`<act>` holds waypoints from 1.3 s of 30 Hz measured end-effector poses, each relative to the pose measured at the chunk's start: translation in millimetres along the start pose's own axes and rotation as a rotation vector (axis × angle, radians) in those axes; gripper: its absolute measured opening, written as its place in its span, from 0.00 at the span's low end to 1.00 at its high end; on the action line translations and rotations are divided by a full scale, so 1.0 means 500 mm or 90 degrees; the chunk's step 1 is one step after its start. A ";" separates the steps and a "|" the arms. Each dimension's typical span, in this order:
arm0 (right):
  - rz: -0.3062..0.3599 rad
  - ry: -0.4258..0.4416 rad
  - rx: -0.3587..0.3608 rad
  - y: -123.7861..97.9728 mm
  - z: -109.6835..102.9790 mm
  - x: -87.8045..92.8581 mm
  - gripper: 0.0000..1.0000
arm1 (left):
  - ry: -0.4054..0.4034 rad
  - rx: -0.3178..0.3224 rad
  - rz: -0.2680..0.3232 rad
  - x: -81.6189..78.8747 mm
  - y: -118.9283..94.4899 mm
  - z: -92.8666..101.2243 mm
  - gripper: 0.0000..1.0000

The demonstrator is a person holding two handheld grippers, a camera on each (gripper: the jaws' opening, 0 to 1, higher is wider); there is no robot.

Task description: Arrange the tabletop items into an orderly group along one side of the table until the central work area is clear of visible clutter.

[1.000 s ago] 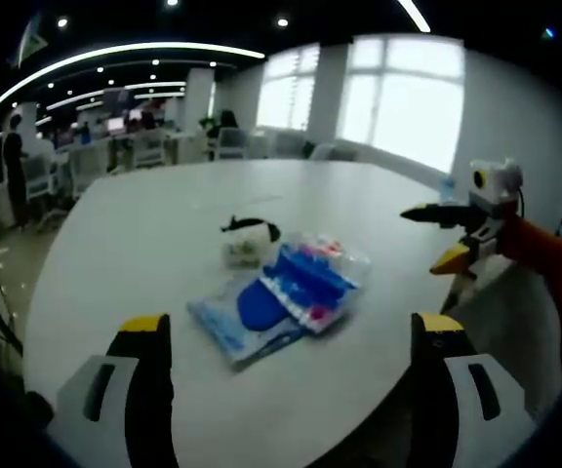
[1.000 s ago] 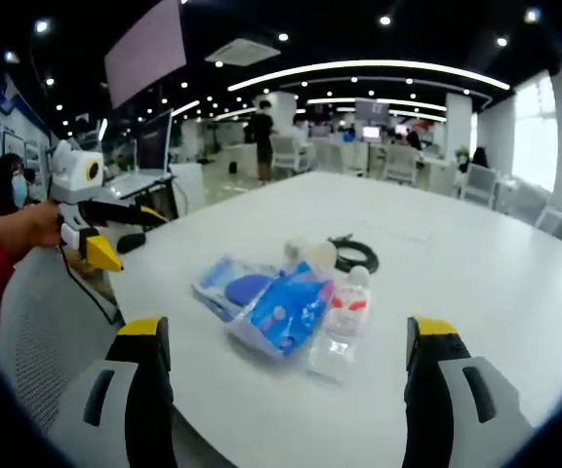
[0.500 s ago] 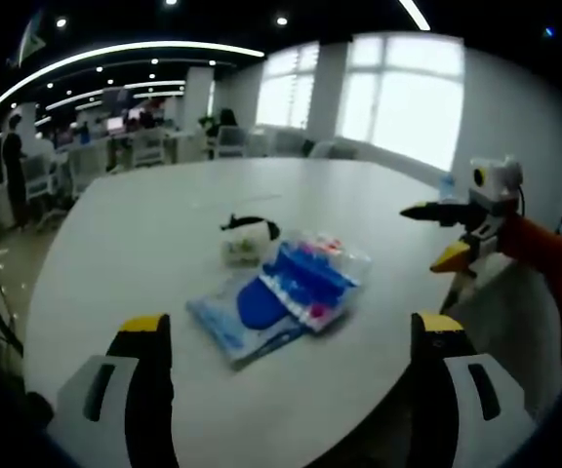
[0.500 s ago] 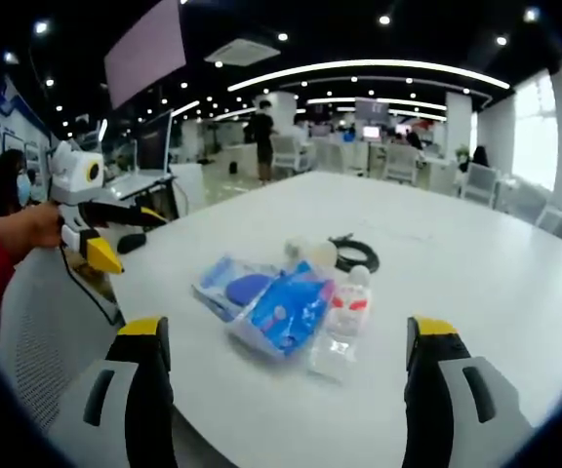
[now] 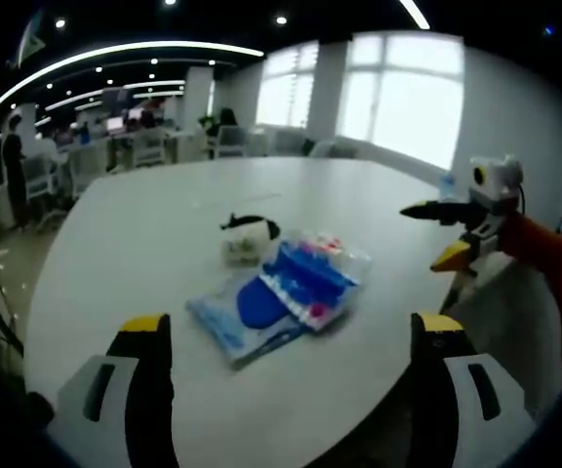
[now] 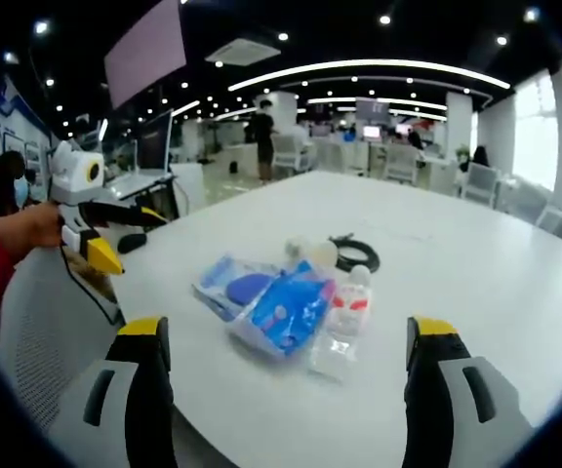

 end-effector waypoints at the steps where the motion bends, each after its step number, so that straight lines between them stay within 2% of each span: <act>1: -0.001 0.000 0.000 0.000 0.000 0.000 0.99 | 0.001 0.000 -0.001 0.000 0.000 0.000 0.99; 39: -0.007 -0.001 -0.003 0.002 -0.002 0.002 0.99 | 0.007 0.002 -0.010 0.004 0.002 0.005 0.99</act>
Point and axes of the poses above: the point that each gripper's makers call its tool centre point, and the gripper's own axes: y roughly forward along the fingers, z roughly to its right, x roughly out of its underside, the point moved 8 cm from there along -y, roughly backward along the fingers, and after that the axes turned 3 degrees about -y, right-handed, at the moved point
